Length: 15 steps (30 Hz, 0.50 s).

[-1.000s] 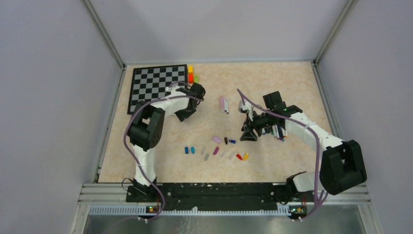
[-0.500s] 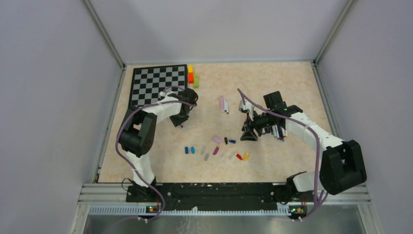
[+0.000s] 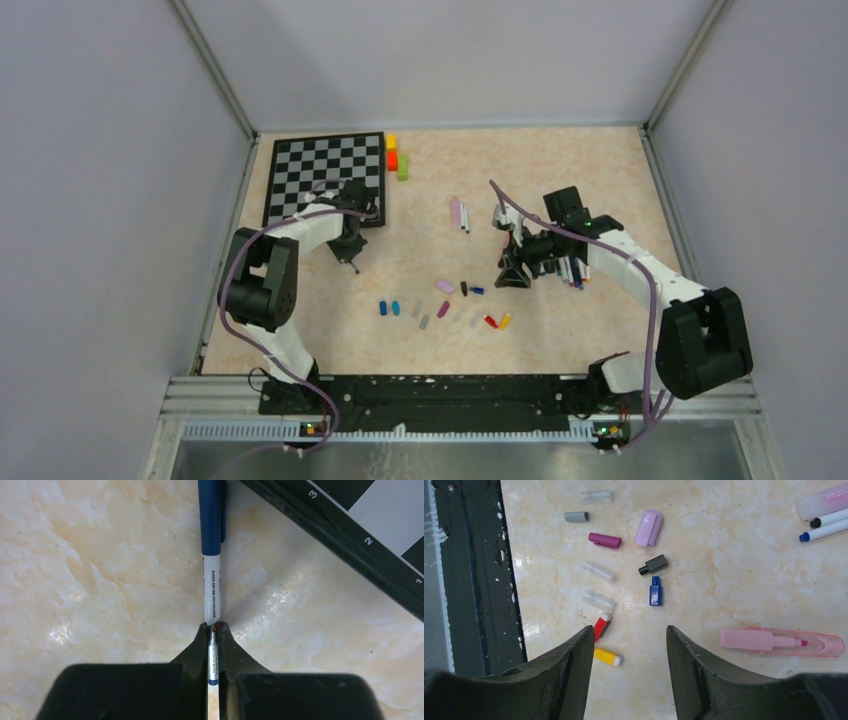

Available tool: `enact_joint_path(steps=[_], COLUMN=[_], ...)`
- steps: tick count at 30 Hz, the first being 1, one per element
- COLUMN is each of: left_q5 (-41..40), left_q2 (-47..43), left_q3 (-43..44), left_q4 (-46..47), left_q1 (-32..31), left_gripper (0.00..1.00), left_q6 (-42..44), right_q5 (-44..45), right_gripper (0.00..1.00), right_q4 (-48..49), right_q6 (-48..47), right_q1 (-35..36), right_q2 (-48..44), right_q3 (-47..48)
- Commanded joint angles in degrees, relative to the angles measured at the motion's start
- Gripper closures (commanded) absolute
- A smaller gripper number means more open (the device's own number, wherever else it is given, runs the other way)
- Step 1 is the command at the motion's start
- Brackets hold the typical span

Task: Open the pen caps
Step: Pick up the pen from the center of the board.

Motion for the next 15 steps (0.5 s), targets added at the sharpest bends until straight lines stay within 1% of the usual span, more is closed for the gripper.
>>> enact_joint_path(steps=[1,6,10,13,15], left_q5=[0.79,3.0,6.52,11.96,18.67], left_q2=[-1.75,-8.44,-17.47,-24.63,-29.54], left_q3=[-3.59,-7.82,-11.43,-12.86,-14.59], left_q4=[-2.07,0.49,4.93,7.97,11.89], left_q1=[0.65,0.67,0.65,0.67,0.65], left_gripper=[1.0,1.0,1.0,1.0,1.0], left_q6=[3.2,4.68,8.52,12.63,16.38], right_q5=[-1.6,-2.4,-3.28,-3.56,-4.3], right_gripper=[0.46,0.46,0.46,0.46,0.46], right_q4=[-0.33,-0.89,-1.47,-2.0,-2.22], right_q6=[-1.64,-2.15,-2.81,-3.39,-3.71], right_q1=[-0.99,-1.47,-2.22,-2.51,-2.83], right_q2=[-0.12,-0.48,-1.15,-1.9,-2.99], right_q3=[-0.07,0.01,-0.11,-0.26,-0.66])
